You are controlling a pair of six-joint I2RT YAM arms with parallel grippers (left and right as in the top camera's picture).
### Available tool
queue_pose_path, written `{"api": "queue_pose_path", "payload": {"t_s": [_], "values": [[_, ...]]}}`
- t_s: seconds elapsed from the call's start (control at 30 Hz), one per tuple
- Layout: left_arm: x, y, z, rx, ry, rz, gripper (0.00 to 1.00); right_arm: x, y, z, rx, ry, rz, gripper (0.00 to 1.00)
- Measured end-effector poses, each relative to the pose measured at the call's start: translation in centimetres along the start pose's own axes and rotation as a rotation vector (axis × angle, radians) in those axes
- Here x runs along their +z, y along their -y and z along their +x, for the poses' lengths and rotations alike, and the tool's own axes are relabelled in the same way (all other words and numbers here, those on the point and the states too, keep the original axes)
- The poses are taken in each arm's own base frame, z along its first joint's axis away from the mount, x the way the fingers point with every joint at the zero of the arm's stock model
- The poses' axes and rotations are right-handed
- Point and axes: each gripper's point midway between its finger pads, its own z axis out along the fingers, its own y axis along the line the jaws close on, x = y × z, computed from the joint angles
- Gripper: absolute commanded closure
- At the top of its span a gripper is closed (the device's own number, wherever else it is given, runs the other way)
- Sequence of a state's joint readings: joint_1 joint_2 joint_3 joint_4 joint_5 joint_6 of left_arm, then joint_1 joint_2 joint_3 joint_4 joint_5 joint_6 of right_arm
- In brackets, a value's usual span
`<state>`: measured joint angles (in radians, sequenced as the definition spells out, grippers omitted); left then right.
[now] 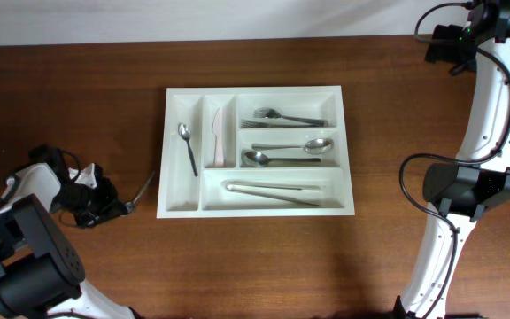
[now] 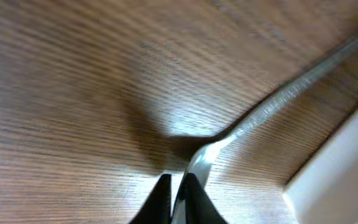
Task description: Pack container
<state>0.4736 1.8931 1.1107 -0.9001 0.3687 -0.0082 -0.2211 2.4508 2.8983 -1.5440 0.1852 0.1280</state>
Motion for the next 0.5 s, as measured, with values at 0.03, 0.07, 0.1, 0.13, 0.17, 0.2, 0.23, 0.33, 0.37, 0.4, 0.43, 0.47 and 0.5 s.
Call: {"api": "queue_pose_path", "payload": {"t_s": [0.03,0.07,0.1,0.13,0.17,0.2,0.23,0.33,0.37,0.4,0.43,0.47,0.5], "values": [[0.0,0.2,0.0,0.0,0.002,0.012,0.95,0.0,0.0,0.0,0.0,0.0,0.0,0.01],[0.0,0.3,-0.1,0.002,0.005,0.019,0.95,0.0,0.0,0.0,0.0,0.0,0.0,0.01],[0.0,0.4,-0.2,0.003,0.008,0.025,0.95,0.0,0.0,0.0,0.0,0.0,0.0,0.01],[0.0,0.5,-0.3,0.004,0.011,0.028,0.97,0.0,0.0,0.0,0.0,0.0,0.0,0.01],[0.0,0.6,-0.4,0.003,0.017,0.032,0.98,0.0,0.0,0.0,0.0,0.0,0.0,0.01],[0.0,0.7,-0.5,0.001,0.021,0.04,0.98,0.0,0.0,0.0,0.0,0.0,0.0,0.01],[-0.1,0.8,-0.6,-0.001,0.025,0.044,0.98,0.0,0.0,0.0,0.0,0.0,0.0,0.01],[-0.1,0.8,-1.0,-0.007,0.042,0.048,0.98,0.0,0.0,0.0,0.0,0.0,0.0,0.01],[-0.1,0.9,-1.4,-0.012,0.056,0.049,0.98,0.0,0.0,0.0,0.0,0.0,0.0,0.01],[-0.2,0.9,-1.6,-0.015,0.065,0.05,0.98,0.0,0.0,0.0,0.0,0.0,0.0,0.01],[-0.2,1.0,-2.1,-0.023,0.084,0.054,0.98,0.0,0.0,0.0,0.0,0.0,0.0,0.01],[-0.3,1.0,-2.6,-0.034,0.106,0.056,0.98,0.0,0.0,0.0,0.0,0.0,0.0,0.01],[-0.3,1.0,-3.0,-0.042,0.119,0.057,0.98,0.0,0.0,0.0,0.0,0.0,0.0,0.01]]}}
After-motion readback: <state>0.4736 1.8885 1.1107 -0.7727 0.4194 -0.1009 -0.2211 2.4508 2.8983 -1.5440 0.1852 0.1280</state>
